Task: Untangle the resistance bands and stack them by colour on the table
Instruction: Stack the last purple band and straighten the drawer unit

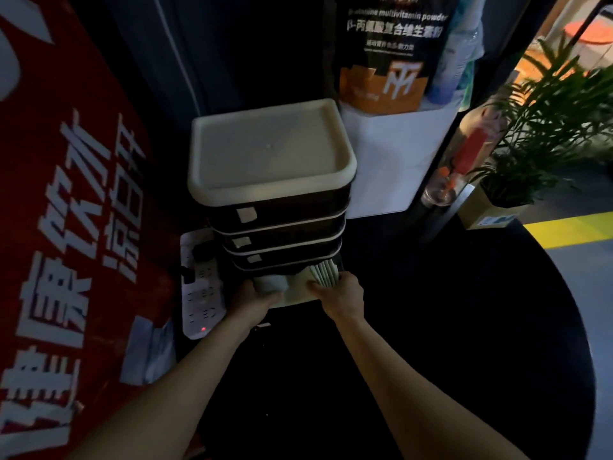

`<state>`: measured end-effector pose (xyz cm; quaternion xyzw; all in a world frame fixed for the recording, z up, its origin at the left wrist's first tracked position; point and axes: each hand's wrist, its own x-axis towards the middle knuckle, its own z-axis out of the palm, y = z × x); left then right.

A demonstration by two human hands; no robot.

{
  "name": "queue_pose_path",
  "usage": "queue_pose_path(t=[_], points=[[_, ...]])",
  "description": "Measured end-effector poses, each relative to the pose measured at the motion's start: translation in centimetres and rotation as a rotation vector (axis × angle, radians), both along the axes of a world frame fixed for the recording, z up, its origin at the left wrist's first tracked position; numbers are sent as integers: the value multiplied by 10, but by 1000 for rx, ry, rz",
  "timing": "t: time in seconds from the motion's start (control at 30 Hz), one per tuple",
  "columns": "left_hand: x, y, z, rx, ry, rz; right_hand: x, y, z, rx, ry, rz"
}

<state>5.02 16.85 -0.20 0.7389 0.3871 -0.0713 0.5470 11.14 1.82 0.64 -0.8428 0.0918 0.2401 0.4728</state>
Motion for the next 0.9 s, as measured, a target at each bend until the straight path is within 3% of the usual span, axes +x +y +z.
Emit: queue_pose_path(t=[0.33, 0.5, 0.57, 0.73, 0.9], points=[[2, -13, 4, 411, 110, -215, 1, 8, -2, -178, -9, 111], [-16, -22, 5, 736, -78, -356, -3, 9, 3, -200, -40, 125], [-24, -25, 3, 769, -139, -459, -3, 8, 7, -198, -48, 138], [-29, -26, -2, 755, -59, -677, -3, -1, 16, -220, -114, 206], [-32, -28, 2, 742, 23, -745, -11, -21, 16, -387, -400, 380]])
